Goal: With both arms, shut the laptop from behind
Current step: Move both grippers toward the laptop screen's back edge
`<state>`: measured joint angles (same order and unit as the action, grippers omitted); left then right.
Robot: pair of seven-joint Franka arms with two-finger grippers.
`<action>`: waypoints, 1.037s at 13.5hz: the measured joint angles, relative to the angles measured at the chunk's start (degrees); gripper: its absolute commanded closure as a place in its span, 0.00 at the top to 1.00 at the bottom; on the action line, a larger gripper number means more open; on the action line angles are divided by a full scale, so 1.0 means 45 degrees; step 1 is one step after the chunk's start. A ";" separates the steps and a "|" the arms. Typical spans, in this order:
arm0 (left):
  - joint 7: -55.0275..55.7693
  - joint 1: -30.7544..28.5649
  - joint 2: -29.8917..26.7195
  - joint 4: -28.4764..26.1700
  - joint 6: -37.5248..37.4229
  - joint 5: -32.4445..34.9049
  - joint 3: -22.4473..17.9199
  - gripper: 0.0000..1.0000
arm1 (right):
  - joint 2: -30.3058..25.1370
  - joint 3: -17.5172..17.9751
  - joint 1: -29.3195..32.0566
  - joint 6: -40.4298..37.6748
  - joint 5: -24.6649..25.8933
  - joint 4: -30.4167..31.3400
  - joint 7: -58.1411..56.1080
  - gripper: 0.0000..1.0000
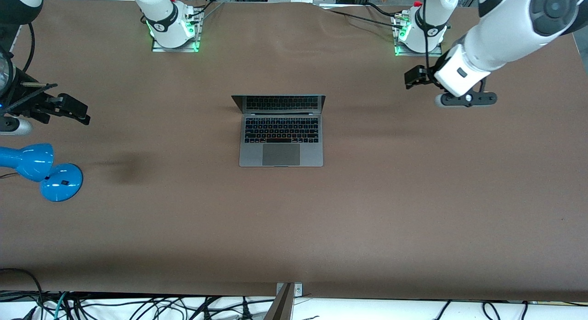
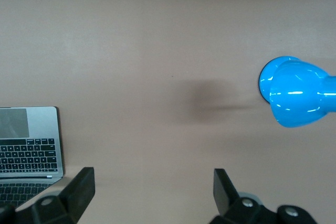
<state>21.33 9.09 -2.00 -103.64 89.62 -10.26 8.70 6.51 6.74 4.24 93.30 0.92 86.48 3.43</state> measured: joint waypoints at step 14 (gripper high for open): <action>0.2777 0.0075 0.2423 0.0015 0.0924 -0.2629 0.2239 1.00 | 0.1224 0.0382 -0.4915 -0.1867 -0.1920 0.0102 -0.0539 0.69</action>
<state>33.82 9.43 8.90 -103.57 93.78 -22.09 18.78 12.02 8.46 -17.87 84.90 -7.72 86.94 1.00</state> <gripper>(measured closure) 0.000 0.004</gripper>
